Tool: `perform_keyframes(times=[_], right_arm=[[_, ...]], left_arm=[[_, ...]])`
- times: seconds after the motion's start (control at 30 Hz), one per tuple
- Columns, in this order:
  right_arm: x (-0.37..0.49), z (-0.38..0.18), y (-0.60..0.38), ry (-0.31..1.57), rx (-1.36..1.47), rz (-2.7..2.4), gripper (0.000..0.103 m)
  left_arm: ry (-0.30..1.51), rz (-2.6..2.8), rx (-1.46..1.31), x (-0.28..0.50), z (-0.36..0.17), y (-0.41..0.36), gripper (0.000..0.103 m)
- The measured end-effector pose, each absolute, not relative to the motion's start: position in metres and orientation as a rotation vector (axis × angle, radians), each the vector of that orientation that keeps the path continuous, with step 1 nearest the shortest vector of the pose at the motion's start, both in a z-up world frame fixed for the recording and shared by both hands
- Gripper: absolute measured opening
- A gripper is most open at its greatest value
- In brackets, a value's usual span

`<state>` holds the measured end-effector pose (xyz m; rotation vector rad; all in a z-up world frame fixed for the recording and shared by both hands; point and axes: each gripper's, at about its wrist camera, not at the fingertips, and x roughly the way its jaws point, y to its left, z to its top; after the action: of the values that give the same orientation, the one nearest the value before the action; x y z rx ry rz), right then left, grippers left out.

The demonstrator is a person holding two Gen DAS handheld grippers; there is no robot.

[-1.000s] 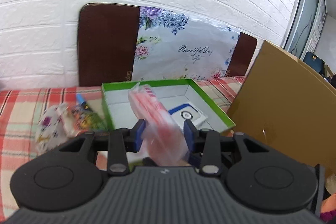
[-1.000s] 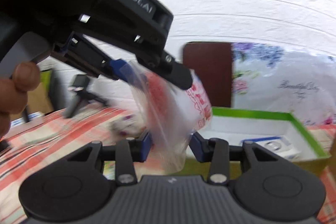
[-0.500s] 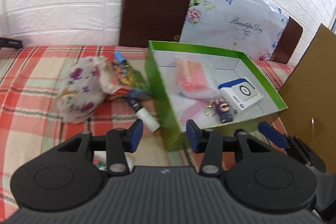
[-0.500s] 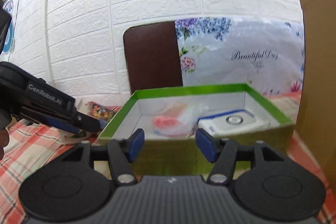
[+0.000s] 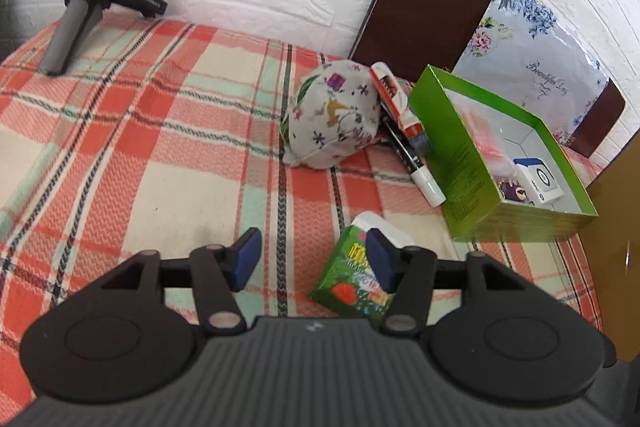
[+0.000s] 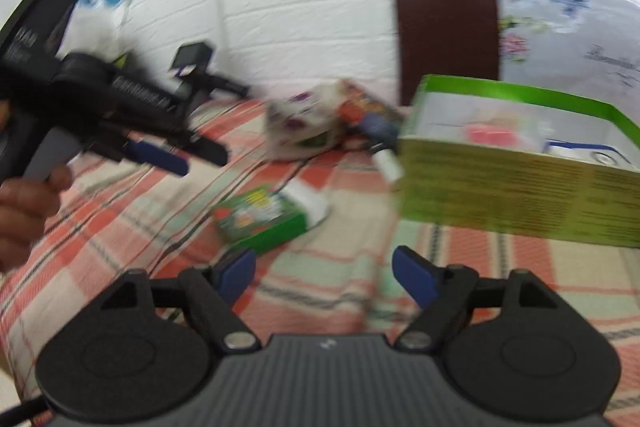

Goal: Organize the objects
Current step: 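Grasp the small green carton with the left tool, then place the green carton upright inside the green box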

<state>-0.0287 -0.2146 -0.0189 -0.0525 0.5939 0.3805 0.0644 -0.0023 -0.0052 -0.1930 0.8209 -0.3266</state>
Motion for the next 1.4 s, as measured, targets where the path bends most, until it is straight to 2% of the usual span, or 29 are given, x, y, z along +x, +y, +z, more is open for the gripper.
perform_keyframes(times=[0.07, 0.17, 0.23, 0.3, 0.33, 0.47, 0.77, 1.1, 1.17, 1.23, 1.4], right_arm=[[-0.022, -0.023, -0.203, 0.622, -0.081, 0.402, 0.079], [-0.007, -0.027, -0.190, 0.661, -0.104, 0.416, 0.071], [0.001, -0.028, -0.181, 0.658, -0.143, 0.414, 0.071], [0.011, -0.027, -0.176, 0.660, -0.141, 0.421, 0.063], [0.014, -0.027, -0.175, 0.661, -0.135, 0.422, 0.054], [0.008, -0.024, -0.176, 0.648, -0.110, 0.394, 0.050], [-0.031, 0.010, -0.195, 0.407, -0.147, 0.318, 0.050], [-0.007, 0.022, -0.274, 0.339, -0.077, 0.128, 0.050], [0.006, 0.015, -0.284, 0.343, -0.087, 0.080, 0.052], [0.018, 0.007, -0.293, 0.358, -0.093, 0.039, 0.062], [0.013, 0.005, -0.307, 0.346, -0.023, 0.034, 0.066]], left_arm=[[0.847, -0.375, -0.206, 0.070, -0.015, -0.002, 0.069], [0.883, -0.449, -0.211, 0.077, -0.029, -0.010, 0.069], [0.901, -0.473, -0.214, 0.083, -0.039, -0.016, 0.068], [0.888, -0.497, -0.209, 0.081, -0.039, -0.020, 0.062], [0.907, -0.531, -0.217, 0.081, -0.039, -0.022, 0.047], [0.891, -0.519, -0.202, 0.068, -0.035, -0.025, 0.046], [0.762, -0.582, -0.199, 0.046, 0.017, -0.041, 0.046], [0.694, -0.694, -0.044, 0.074, 0.042, -0.149, 0.046], [0.701, -0.700, -0.023, 0.084, 0.038, -0.169, 0.047], [0.735, -0.663, 0.011, 0.092, 0.027, -0.185, 0.047], [0.744, -0.648, 0.017, 0.085, 0.021, -0.184, 0.050]])
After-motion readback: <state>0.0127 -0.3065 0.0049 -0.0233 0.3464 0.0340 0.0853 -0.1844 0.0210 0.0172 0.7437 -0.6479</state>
